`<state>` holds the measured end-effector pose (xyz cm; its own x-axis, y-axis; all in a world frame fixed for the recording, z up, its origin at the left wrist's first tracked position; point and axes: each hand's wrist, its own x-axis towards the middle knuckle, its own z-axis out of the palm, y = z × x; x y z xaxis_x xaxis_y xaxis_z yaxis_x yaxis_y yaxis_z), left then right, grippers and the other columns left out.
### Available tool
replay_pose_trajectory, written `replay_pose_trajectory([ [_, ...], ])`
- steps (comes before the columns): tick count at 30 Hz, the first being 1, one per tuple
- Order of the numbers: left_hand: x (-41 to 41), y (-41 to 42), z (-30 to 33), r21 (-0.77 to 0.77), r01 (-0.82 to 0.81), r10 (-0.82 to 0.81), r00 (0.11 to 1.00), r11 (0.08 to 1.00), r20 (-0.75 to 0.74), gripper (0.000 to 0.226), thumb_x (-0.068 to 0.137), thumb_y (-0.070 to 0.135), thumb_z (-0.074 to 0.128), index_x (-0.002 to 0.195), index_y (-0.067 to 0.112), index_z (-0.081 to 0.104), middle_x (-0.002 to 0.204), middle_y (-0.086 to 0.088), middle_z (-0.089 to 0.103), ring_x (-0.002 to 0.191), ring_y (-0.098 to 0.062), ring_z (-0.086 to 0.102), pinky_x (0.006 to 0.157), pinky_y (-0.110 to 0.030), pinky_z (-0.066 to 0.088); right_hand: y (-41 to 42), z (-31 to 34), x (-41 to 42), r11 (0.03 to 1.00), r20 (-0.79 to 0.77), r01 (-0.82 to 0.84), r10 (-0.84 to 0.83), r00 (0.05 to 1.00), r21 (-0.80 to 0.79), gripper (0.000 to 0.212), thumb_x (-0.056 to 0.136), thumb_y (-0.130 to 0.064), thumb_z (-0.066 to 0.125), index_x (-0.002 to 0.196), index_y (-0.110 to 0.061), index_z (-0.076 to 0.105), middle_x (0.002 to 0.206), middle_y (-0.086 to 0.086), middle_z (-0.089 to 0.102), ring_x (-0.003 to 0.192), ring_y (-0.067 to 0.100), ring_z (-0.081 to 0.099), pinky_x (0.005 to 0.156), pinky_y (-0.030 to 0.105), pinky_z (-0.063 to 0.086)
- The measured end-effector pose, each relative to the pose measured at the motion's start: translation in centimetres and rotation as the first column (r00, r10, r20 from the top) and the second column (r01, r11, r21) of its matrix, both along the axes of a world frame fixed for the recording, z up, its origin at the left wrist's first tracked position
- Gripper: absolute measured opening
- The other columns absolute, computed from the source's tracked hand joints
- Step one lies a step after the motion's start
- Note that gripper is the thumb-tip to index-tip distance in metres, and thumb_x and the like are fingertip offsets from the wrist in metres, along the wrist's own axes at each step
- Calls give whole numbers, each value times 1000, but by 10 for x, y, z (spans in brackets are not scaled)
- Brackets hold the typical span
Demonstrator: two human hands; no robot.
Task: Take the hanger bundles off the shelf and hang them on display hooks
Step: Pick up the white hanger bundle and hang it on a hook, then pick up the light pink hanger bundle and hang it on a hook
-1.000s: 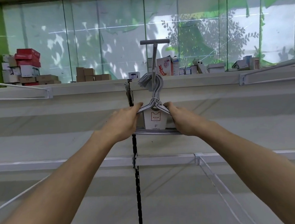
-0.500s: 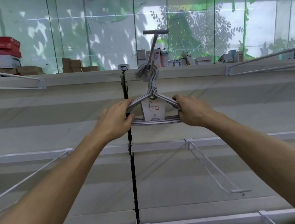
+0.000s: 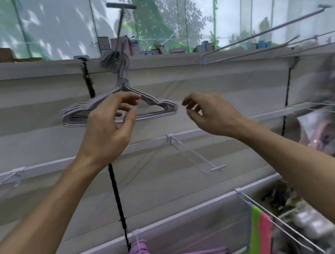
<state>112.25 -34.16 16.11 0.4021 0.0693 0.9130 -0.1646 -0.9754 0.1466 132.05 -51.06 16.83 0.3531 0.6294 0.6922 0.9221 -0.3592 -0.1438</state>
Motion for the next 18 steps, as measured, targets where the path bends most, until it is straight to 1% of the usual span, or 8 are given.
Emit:
replay_pose_trajectory([
  [2,8,-23,-5,-30,68,-68,998,997,5,22,96,13,61,119,15,63,108,5,67,97,-8,64,84,-29,54,-21,-6,-5,999,-18,13,-12,1000,36,25,93,-28,52,115,-26,63,106,-10,71,98,19,66,81,45,55],
  [5,18,-58,-11,-64,166,-167,986,984,-4,22,97,14,60,120,16,62,106,7,67,97,-9,65,84,-26,54,-57,-16,-10,997,-38,40,-38,999,59,26,91,-31,51,111,-28,66,101,-11,72,94,18,67,81,44,55],
  [7,24,-82,-13,-100,243,-246,969,965,-17,23,98,18,59,121,15,61,106,4,68,98,-12,67,85,-29,54,-83,-26,-11,997,-55,60,-57,997,51,25,91,-30,50,111,-28,66,101,-10,72,93,18,67,81,43,55],
  [9,31,-108,-15,-160,323,-332,943,933,-32,25,97,22,56,120,16,62,105,1,69,97,-16,68,85,-35,55,-111,-37,-11,995,-53,89,-87,995,38,24,93,-28,51,111,-26,65,102,-8,72,93,20,67,80,44,55],
  [12,45,-149,-23,-219,398,-418,907,891,-51,24,97,25,55,118,17,62,102,2,69,95,-18,70,85,-37,56,-158,-53,-10,990,-54,139,-137,989,22,23,96,-25,52,113,-23,66,105,-5,72,96,21,67,79,43,54],
  [15,62,-195,-37,-285,475,-504,863,833,-37,22,97,24,55,116,18,63,100,0,70,94,-19,70,86,-39,56,-209,-74,-9,984,-47,179,-180,983,-8,24,96,-26,51,115,-24,66,108,-6,72,98,20,67,80,43,55],
  [18,82,-245,-56,-359,531,-579,815,768,-33,21,96,23,56,115,17,64,99,0,71,94,-18,71,87,-41,56,-265,-97,-4,973,-25,221,-223,974,-67,24,96,-26,51,114,-24,66,108,-5,72,98,21,67,77,42,55],
])
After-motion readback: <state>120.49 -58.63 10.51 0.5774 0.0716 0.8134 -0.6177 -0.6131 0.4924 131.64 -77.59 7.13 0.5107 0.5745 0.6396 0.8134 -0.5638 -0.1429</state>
